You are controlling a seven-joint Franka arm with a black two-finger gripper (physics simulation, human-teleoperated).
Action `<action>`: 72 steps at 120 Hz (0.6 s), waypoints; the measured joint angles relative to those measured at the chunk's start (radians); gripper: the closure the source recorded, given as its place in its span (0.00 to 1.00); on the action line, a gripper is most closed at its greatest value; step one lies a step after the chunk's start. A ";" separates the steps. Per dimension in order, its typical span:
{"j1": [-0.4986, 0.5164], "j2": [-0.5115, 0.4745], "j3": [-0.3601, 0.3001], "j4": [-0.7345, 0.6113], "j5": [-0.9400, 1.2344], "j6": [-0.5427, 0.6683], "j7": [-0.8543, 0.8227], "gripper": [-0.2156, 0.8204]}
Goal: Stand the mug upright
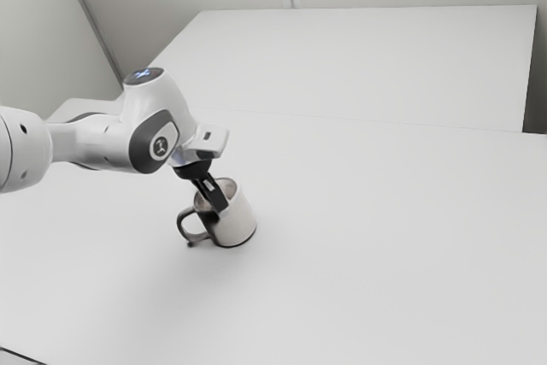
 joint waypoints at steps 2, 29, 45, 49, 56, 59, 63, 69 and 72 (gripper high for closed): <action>-0.003 -0.003 -0.001 0.000 0.000 0.000 -0.002 0.33; -0.013 -0.056 -0.013 0.028 0.001 -0.035 -0.031 0.25; -0.002 -0.045 -0.010 0.155 0.005 -0.139 -0.089 0.23; 0.000 -0.043 -0.010 0.187 0.025 -0.168 -0.113 0.23; 0.000 -0.038 -0.011 0.252 0.054 -0.224 -0.156 0.22; -0.001 -0.039 -0.011 0.271 0.061 -0.245 -0.175 0.22; -0.002 -0.038 -0.011 0.301 0.068 -0.276 -0.201 0.22; -0.003 -0.034 -0.010 0.348 0.076 -0.317 -0.239 0.22; -0.007 -0.032 -0.005 0.372 0.079 -0.335 -0.257 0.22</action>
